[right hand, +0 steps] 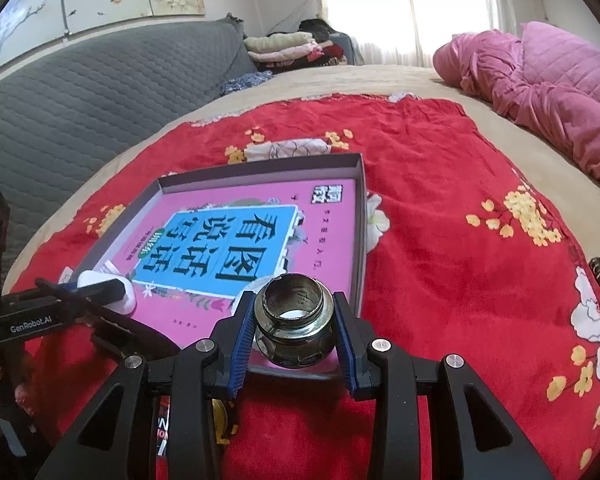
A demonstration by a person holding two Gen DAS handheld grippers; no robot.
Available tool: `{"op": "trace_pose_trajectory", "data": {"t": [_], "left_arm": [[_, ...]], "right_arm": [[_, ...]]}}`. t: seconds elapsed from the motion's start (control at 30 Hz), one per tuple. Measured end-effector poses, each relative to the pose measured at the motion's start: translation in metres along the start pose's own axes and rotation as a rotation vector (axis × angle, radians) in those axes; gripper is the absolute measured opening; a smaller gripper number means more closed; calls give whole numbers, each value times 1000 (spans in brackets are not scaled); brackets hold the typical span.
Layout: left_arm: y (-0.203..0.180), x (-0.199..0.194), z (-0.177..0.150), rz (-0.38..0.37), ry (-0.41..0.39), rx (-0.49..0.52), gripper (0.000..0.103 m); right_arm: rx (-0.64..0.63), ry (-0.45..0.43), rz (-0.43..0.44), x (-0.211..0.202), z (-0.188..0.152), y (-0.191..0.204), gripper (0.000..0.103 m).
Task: Organize rigid objects
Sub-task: 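Lower the earbud case into the box with the left tool while the right tool lowers the ring there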
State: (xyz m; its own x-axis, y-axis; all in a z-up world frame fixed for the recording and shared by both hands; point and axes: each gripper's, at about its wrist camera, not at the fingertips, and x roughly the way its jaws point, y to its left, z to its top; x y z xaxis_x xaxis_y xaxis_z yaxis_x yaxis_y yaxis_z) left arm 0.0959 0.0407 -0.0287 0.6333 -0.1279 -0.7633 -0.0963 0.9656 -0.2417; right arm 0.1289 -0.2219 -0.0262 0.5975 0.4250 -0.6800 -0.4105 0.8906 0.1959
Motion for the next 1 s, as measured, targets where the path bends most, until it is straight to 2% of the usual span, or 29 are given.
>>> {"op": "trace_pose_trajectory", "data": {"t": [0.47,0.7,1.0], "left_arm": [[-2,1,-2,3,0,13,43],[-1,2,-1,9,-2,26,43],[-2,3,-1,7,-1,22,43]], "right_arm": [[-59,36,-15,-2,-8,13,38],[-22,29,-12,-8,-9,5,38],[-57,21,-44,2,-4,9,38]]}}
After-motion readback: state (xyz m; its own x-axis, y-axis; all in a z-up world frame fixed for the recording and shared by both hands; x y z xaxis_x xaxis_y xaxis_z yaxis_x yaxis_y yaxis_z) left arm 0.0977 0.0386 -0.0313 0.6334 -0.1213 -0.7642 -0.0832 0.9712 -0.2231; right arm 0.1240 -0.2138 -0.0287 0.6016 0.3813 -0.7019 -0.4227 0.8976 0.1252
